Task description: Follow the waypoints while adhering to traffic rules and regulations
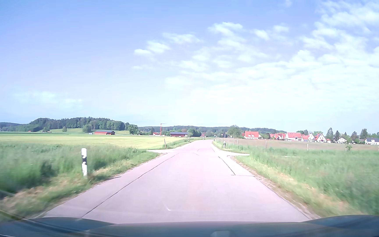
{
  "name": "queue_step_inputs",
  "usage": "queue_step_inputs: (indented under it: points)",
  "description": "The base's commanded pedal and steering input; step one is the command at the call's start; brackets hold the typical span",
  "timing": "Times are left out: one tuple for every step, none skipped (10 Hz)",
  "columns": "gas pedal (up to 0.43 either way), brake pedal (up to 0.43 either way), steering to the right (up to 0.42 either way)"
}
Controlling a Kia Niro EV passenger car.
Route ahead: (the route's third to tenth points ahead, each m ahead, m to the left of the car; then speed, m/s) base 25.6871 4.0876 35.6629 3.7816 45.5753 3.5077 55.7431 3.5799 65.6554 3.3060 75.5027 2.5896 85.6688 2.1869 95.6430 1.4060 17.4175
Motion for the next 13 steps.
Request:
queue_step_inputs:
  points:
    - [0.0,0.0,0.0]
    - [0.0,0.0,0.0]
    - [0.0,0.0,0.0]
    - [0.0,0.0,0.0]
    - [0.0,0.0,0.001]
    - [0.0,0.0,0.001]
    - [0.0,0.0,0.002]
    - [0.0,0.0,0.002]
    - [0.0,0.0,0.003]
    - [0.0,0.0,0.003]
    - [0.008,0.0,0.003]
    - [0.02,0.0,0.003]
    - [0.02,0.0,0.003]
